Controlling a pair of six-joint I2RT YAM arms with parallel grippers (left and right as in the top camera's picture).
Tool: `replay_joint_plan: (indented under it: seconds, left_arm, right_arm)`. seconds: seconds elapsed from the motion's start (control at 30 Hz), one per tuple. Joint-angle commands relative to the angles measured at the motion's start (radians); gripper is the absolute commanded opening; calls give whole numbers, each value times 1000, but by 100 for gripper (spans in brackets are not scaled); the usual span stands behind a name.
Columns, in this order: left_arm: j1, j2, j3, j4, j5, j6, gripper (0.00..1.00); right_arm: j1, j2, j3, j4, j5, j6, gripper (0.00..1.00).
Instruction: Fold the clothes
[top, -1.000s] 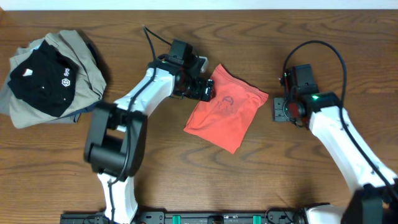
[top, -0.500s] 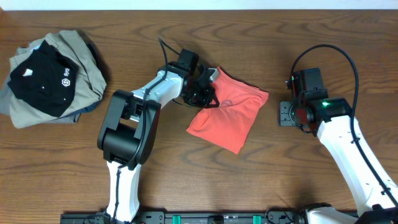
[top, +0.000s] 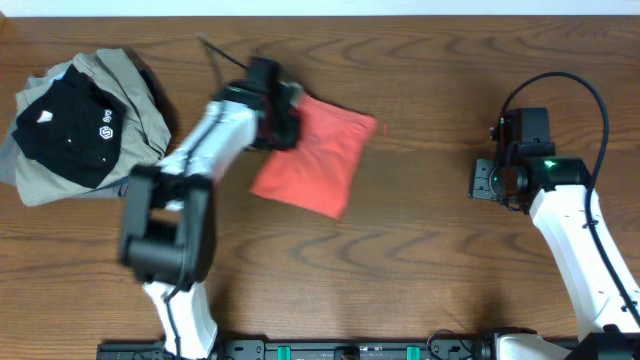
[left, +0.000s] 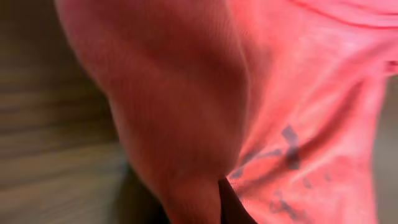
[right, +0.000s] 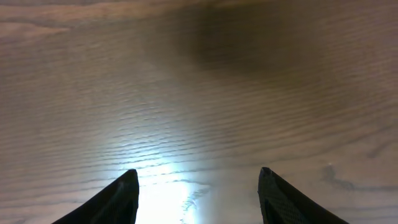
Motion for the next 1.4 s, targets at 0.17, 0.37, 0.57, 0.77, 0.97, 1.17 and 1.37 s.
replay_joint_plan:
  seconds: [0.17, 0.37, 0.57, 0.77, 0.97, 1.17, 1.37]
  left_arm:
    - [177, -311, 6, -4, -352, 103, 6]
    - [321, -414, 6, 117, -452, 190, 6]
    - [452, -431, 6, 214, -426, 177, 6]
    - [490, -431, 6, 216, -288, 150, 6]
    - [486, -431, 6, 210, -277, 141, 6]
    - [447, -431, 6, 217, -45, 47, 6]
    - [306, -431, 6, 228, 85, -58, 6]
  right_arm:
    - [-23, -11, 9, -6, 9, 18, 59]
    - [-23, -11, 9, -19, 6, 18, 58]
    - [-23, -11, 9, -24, 6, 18, 58]
    - [-23, -11, 9, -24, 6, 26, 58]
    - [-23, -11, 9, -23, 6, 26, 58]
    - [-23, -11, 9, -14, 6, 26, 58]
    - [-23, -11, 9, -10, 6, 26, 59]
